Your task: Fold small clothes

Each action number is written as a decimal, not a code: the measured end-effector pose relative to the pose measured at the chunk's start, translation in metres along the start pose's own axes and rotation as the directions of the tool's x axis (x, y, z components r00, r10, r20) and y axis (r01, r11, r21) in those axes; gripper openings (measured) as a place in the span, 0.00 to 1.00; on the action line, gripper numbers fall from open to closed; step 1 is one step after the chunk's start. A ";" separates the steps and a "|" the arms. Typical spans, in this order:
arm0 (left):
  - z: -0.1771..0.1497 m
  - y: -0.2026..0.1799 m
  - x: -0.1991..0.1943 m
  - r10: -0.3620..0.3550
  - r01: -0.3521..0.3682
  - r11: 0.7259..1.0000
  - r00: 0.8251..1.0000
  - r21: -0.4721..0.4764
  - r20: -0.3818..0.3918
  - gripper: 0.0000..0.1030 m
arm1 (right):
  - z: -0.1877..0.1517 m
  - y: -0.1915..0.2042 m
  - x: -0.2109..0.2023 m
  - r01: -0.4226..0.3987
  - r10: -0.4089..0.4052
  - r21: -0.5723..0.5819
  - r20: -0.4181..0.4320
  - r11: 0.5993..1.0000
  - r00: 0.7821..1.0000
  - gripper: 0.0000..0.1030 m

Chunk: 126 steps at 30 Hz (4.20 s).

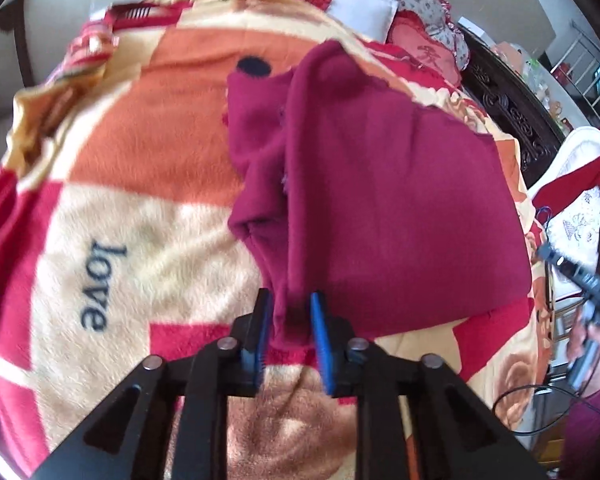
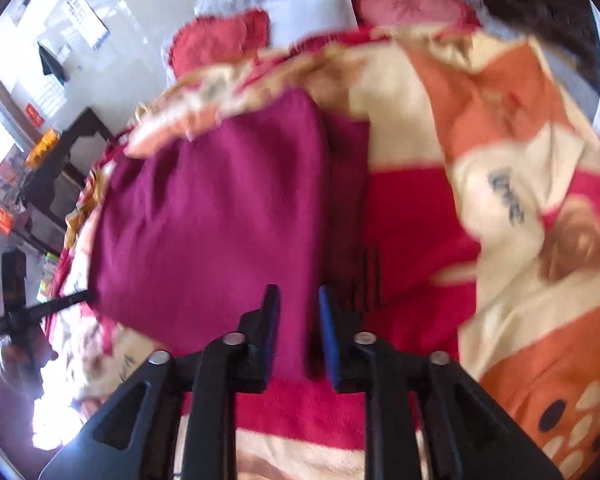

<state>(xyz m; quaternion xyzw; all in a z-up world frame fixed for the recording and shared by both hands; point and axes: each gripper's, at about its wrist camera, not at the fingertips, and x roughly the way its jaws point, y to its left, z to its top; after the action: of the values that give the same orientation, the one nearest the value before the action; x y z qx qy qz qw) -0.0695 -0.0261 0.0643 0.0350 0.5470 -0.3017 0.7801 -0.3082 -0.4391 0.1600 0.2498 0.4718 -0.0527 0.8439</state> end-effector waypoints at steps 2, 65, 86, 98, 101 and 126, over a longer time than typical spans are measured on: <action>0.003 -0.004 -0.004 0.009 -0.010 1.000 0.999 0.002 0.033 0.44 | 0.014 0.021 -0.001 -0.055 0.056 -0.031 0.030 0.998 0.998 0.05; -0.018 0.032 0.026 -0.016 0.023 0.989 0.999 -0.148 0.051 0.66 | 0.082 0.258 0.192 -0.262 0.219 -0.225 -0.200 0.938 0.955 0.16; -0.035 0.045 0.023 -0.052 0.066 0.981 0.995 -0.183 0.080 0.72 | 0.073 0.326 0.240 0.006 -0.096 -0.448 -0.177 0.894 0.980 0.46; -0.034 0.044 0.020 -0.040 0.053 0.984 0.996 -0.168 0.082 0.72 | 0.065 0.337 0.252 0.089 -0.203 -0.540 -0.155 0.837 0.967 0.36; -0.031 0.034 0.020 -0.030 0.042 0.986 0.996 -0.163 0.078 0.73 | 0.071 0.321 0.242 0.026 -0.134 -0.505 -0.180 0.863 0.974 0.19; 0.023 0.008 0.034 -0.104 0.120 0.982 0.988 -0.146 0.111 0.30 | 0.093 0.255 0.175 -0.265 0.221 -0.224 -0.203 0.938 0.954 0.02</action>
<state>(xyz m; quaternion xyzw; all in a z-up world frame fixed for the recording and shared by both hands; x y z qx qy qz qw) -0.0393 -0.0430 0.0417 -0.0710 0.5285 -0.3039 0.7895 -0.0574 -0.2350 0.1508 0.2021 0.5122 0.1339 0.8239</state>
